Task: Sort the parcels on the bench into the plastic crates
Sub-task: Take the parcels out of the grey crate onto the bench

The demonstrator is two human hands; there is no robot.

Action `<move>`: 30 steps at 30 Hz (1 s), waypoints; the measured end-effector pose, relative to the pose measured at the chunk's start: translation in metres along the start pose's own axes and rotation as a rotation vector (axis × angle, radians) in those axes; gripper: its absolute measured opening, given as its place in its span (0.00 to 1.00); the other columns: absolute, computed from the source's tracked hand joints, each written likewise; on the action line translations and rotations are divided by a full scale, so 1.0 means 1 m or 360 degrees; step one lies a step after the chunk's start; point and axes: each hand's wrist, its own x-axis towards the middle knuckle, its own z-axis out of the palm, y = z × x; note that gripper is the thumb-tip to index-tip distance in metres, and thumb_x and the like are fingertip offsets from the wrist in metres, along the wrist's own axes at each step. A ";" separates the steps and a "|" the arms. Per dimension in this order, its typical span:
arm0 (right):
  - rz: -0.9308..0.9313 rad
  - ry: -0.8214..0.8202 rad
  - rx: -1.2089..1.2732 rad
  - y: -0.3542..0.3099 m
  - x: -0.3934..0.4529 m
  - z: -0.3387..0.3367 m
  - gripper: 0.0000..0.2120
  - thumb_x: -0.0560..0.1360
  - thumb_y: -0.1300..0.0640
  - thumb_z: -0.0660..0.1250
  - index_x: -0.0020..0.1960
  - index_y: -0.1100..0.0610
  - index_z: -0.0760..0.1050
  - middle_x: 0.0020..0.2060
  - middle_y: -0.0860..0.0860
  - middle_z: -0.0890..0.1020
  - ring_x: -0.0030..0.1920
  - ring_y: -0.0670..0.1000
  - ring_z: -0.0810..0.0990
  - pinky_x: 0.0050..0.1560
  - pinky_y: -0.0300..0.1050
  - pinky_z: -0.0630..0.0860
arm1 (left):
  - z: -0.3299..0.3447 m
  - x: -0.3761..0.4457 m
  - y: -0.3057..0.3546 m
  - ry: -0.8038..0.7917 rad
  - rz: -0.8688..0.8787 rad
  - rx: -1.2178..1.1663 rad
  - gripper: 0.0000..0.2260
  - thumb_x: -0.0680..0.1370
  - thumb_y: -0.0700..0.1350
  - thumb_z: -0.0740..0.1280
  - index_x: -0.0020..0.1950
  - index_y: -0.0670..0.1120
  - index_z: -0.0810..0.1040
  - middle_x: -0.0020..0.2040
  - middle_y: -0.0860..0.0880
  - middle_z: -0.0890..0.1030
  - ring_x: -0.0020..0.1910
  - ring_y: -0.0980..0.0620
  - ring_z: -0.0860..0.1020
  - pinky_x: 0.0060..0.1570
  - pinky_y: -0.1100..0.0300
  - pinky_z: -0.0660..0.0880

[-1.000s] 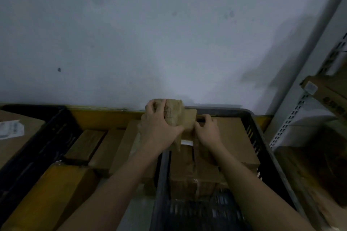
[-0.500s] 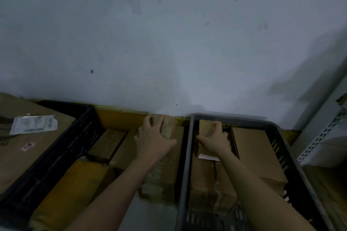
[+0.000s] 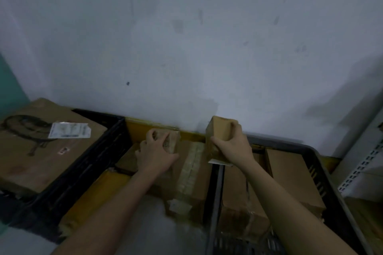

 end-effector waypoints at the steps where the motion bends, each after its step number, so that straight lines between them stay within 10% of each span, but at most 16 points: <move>1: -0.0013 -0.0031 0.0002 -0.006 -0.002 0.010 0.41 0.66 0.33 0.71 0.71 0.38 0.54 0.65 0.53 0.71 0.55 0.56 0.77 0.55 0.58 0.79 | -0.004 -0.001 -0.011 0.0008 -0.0030 0.0007 0.36 0.69 0.62 0.72 0.75 0.62 0.64 0.76 0.51 0.56 0.70 0.41 0.65 0.65 0.41 0.65; 30: 0.0596 -0.0210 -0.0184 -0.039 0.033 0.315 0.46 0.70 0.33 0.71 0.77 0.43 0.48 0.71 0.59 0.62 0.58 0.62 0.78 0.54 0.54 0.79 | 0.057 0.171 -0.212 -0.0492 0.0140 -0.0037 0.35 0.69 0.61 0.72 0.74 0.61 0.63 0.76 0.50 0.54 0.70 0.40 0.62 0.68 0.41 0.63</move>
